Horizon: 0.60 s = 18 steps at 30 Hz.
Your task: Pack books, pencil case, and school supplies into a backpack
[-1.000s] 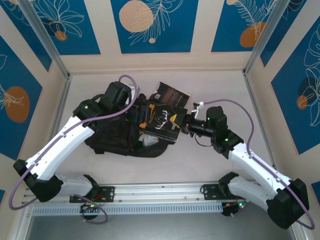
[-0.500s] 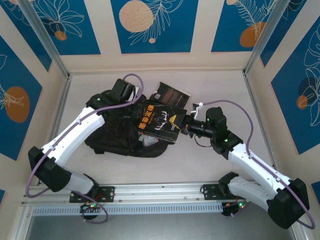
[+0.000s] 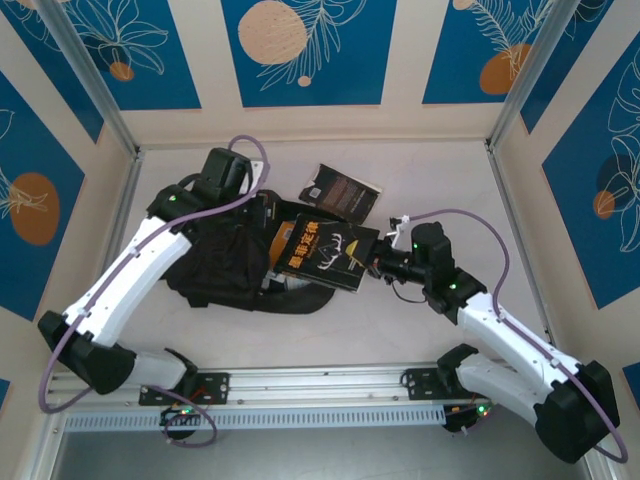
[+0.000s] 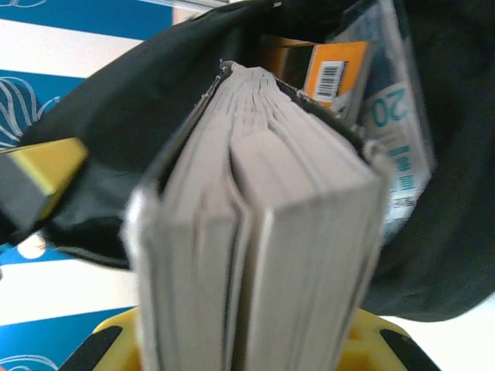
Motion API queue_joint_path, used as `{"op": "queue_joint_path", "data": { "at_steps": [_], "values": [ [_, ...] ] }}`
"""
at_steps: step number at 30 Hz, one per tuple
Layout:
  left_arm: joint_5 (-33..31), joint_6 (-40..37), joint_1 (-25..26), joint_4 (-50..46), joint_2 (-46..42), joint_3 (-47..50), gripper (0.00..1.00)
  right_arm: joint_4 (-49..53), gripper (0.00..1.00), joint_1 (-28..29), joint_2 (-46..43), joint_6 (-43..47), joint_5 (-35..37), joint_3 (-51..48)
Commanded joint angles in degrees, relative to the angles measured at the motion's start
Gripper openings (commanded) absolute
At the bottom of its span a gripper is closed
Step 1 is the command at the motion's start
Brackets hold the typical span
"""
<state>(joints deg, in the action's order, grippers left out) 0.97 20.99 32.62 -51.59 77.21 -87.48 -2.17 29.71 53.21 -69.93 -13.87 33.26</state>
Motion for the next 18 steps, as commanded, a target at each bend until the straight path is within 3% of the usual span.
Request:
{"op": "queue_joint_path", "data": {
  "at_steps": [1,11,18],
  "values": [
    [-1.06,-1.04,-0.47,-0.64,-2.6,-3.77,0.0,-4.07,0.0,0.15,1.86,1.55,-0.08,1.2],
    [-0.52,-1.42,-0.48,-0.54,-1.78,-5.33,0.0,-7.81,0.0,4.92,14.79,0.38,0.62,10.04],
    [0.52,-0.35,-0.53,1.62,-0.02,-7.63,0.0,-14.08,0.0,9.23,24.64,-7.67,0.02,13.52]
  ]
}}
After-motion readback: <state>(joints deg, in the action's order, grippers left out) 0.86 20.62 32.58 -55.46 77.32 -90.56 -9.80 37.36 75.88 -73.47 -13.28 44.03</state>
